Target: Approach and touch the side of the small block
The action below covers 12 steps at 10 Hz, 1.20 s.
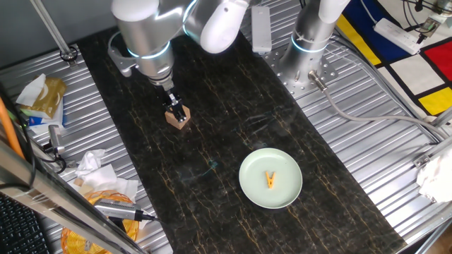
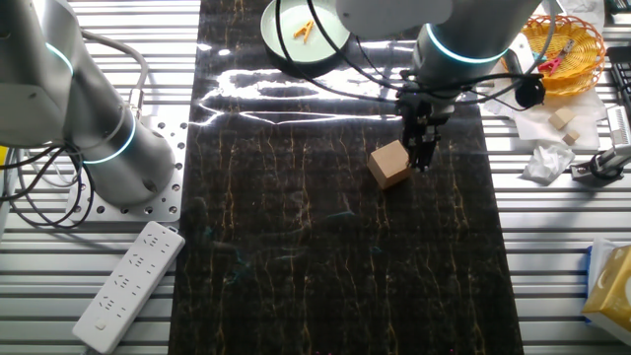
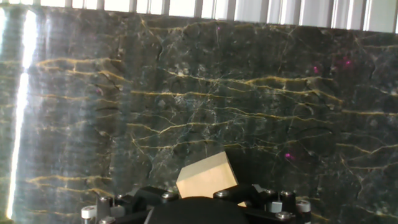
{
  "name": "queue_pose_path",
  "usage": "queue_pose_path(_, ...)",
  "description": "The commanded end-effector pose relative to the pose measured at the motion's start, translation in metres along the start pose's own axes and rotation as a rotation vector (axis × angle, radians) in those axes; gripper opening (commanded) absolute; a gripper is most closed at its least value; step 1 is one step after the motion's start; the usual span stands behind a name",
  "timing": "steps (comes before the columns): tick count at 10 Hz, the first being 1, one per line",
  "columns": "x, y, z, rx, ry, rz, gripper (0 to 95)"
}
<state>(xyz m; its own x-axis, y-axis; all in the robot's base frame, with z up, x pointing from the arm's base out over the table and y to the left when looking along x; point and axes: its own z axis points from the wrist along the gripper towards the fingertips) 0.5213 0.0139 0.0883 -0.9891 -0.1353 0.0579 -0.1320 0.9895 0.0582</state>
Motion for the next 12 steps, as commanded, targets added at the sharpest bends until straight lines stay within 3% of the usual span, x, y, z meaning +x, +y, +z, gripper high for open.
queue_pose_path(1, 0.0017, -0.0003, 0.0074, 0.006, -0.010, 0.005, 76.0)
queue_pose_path(6, 0.0054, -0.0008, 0.0130, 0.007, -0.013, 0.011, 76.0)
queue_pose_path(8, 0.0058, -0.0009, 0.0132, 0.007, -0.029, 0.024, 76.0)
queue_pose_path(10, 0.0058, -0.0009, 0.0132, 0.012, -0.085, 0.038, 76.0)
queue_pose_path(12, 0.0058, -0.0009, 0.0132, 0.018, -0.088, 0.088, 76.0)
